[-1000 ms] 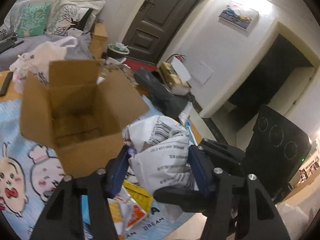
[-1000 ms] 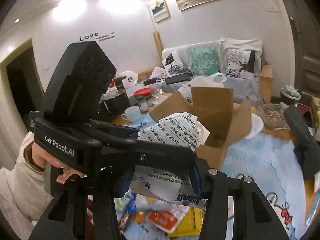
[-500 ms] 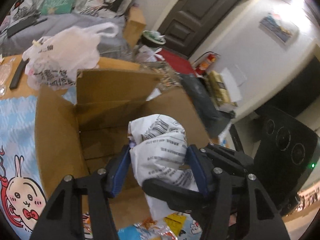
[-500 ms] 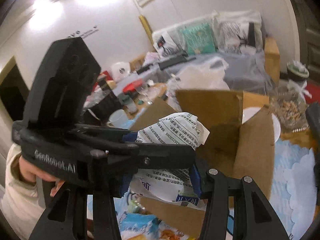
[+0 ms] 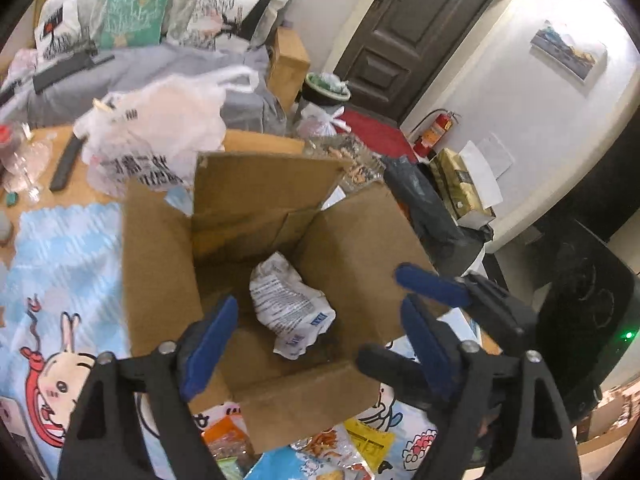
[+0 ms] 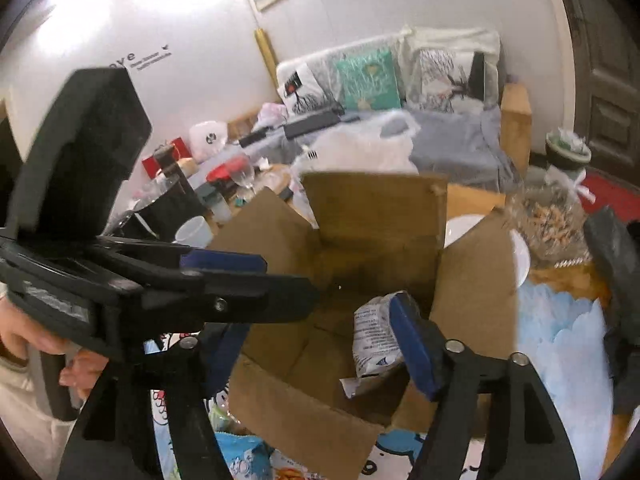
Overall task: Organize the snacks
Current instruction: 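Carry the white bag with the right gripper into the box and release, then grasp the blue cracker pack with the right gripper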
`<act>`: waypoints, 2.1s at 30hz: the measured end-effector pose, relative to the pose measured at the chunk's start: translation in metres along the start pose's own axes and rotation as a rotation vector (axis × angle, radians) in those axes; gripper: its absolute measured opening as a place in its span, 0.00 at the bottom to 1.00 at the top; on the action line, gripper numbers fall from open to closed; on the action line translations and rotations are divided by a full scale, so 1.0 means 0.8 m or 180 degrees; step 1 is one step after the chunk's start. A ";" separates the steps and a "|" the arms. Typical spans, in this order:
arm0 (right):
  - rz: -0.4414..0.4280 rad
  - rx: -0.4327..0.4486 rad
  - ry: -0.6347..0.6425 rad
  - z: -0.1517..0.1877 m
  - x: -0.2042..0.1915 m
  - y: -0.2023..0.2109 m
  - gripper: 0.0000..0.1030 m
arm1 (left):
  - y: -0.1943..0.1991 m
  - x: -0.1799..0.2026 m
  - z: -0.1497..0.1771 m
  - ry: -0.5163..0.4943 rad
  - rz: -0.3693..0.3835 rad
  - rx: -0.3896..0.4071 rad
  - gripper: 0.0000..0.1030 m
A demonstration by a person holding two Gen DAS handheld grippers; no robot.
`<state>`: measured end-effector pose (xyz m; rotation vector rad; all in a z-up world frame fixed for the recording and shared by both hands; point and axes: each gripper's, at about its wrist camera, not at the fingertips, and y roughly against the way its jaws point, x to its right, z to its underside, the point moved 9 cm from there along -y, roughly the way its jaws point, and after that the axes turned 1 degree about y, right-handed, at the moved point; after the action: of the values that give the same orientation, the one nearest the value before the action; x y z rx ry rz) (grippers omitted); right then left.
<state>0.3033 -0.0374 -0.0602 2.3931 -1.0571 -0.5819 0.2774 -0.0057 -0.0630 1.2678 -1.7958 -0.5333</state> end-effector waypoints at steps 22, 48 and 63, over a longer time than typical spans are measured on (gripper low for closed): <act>-0.0175 -0.0232 0.0433 0.199 -0.106 0.060 0.95 | 0.092 -0.037 0.198 -0.0372 -0.0553 0.0621 0.99; -0.0169 -0.0484 0.0332 0.221 -0.109 0.047 0.62 | 0.045 -0.001 0.226 -0.0095 0.0252 0.0161 0.99; -0.0500 0.0190 0.0172 0.118 -0.140 0.108 0.62 | 0.089 0.038 0.133 -0.0108 0.0631 0.0396 0.58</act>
<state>0.1335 -0.0259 -0.0662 2.5455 -0.8810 -0.5423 0.1466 -0.0182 -0.0563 1.1519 -1.9828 -0.3384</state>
